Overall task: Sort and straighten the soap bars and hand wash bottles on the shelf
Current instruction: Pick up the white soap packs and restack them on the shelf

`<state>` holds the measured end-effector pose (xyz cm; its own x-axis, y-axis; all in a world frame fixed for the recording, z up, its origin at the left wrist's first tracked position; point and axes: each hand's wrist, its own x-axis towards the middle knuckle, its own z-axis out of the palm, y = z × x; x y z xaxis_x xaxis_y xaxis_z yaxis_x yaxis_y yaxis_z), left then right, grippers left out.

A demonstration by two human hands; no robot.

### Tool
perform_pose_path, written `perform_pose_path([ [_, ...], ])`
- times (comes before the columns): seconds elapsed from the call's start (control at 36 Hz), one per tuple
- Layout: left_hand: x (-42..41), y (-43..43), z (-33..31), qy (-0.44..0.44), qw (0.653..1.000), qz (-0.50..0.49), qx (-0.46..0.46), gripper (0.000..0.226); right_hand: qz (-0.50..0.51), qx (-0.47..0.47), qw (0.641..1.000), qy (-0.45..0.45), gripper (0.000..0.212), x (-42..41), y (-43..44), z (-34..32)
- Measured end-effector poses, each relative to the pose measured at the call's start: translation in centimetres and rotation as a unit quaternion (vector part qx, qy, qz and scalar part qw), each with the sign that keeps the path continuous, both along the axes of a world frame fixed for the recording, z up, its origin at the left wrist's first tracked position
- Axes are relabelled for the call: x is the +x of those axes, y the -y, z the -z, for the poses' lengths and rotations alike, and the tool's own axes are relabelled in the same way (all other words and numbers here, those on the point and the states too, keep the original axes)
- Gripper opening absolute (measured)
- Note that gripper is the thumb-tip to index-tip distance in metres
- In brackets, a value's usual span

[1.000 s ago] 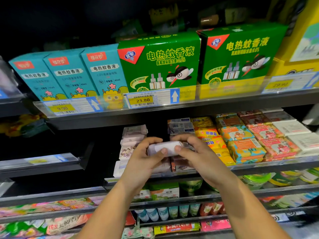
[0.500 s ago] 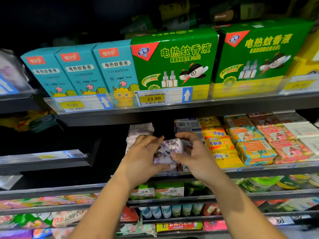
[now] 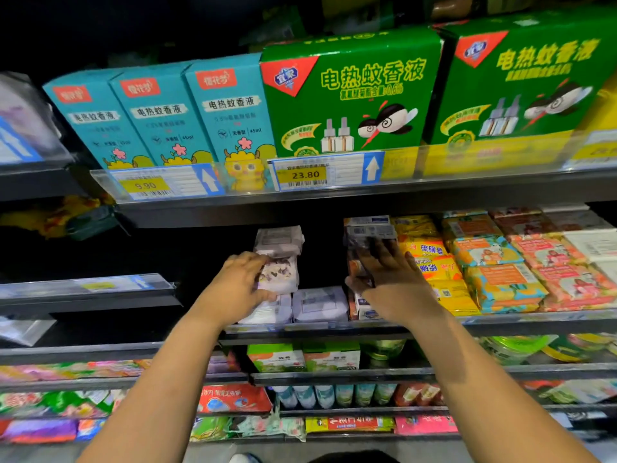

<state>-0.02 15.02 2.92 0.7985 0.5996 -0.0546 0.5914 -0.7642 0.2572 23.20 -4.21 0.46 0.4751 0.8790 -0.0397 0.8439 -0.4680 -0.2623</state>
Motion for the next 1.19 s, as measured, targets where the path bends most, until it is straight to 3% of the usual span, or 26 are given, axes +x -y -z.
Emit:
perform_pose_path([
  [0.11, 0.1, 0.1, 0.5, -0.005, 1.0, 0.002, 0.0, 0.081, -0.001, 0.005, 1.0, 0.006, 0.069, 0.3, -0.1, 0.4],
  [0.25, -0.3, 0.3, 1.2, 0.059, 0.996, 0.002, 0.067, 0.055, -0.002, 0.022, 1.0, 0.011, 0.067, 0.3, -0.1, 0.5],
  [0.36, -0.1, 0.8, 1.5, 0.091, 0.992, -0.028, 0.078, 0.048, 0.005, 0.051, 0.998, 0.028, 0.079, 0.1, 0.0, 0.7],
  [0.47, -0.1, 1.8, 2.4, 0.124, 0.987, -0.082, 0.067, 0.047, 0.002, 0.037, 0.999, 0.008, 0.066, 0.4, 0.0, 0.4],
  [0.56, -0.2, 2.6, 3.6, 0.147, 0.983, -0.103, 0.029, 0.062, -0.005, 0.038, 0.999, 0.005, 0.066, 0.5, 0.0, 0.2],
  [0.72, -0.8, 3.0, 5.4, 0.125, 0.988, -0.094, 0.013, 0.074, 0.008, 0.025, 1.0, 0.005, 0.068, -1.0, -0.4, -1.3],
  [0.81, -0.7, 3.2, 5.6, 0.118, 0.987, -0.106, 0.021, 0.087, -0.04, 0.035, 0.998, 0.028, 0.062, -2.1, -1.3, -2.7],
  [0.89, -0.6, 3.3, 5.7, 0.095, 0.989, -0.11, 0.038, 0.081, -0.114, -0.023, 0.991, 0.063, 0.051, -3.1, -2.7, -3.0],
  [1.03, -0.4, 3.6, 5.6, 0.073, 0.989, -0.127, 0.03, 0.071, -0.156, -0.087, 0.974, 0.136, 0.054, -4.6, -3.9, -2.0],
  [1.19, -0.7, 3.2, 5.9, 0.041, 0.992, -0.117, 0.009, 0.075, -0.162, -0.129, 0.972, 0.113, 0.055, -4.1, -3.9, -1.5],
])
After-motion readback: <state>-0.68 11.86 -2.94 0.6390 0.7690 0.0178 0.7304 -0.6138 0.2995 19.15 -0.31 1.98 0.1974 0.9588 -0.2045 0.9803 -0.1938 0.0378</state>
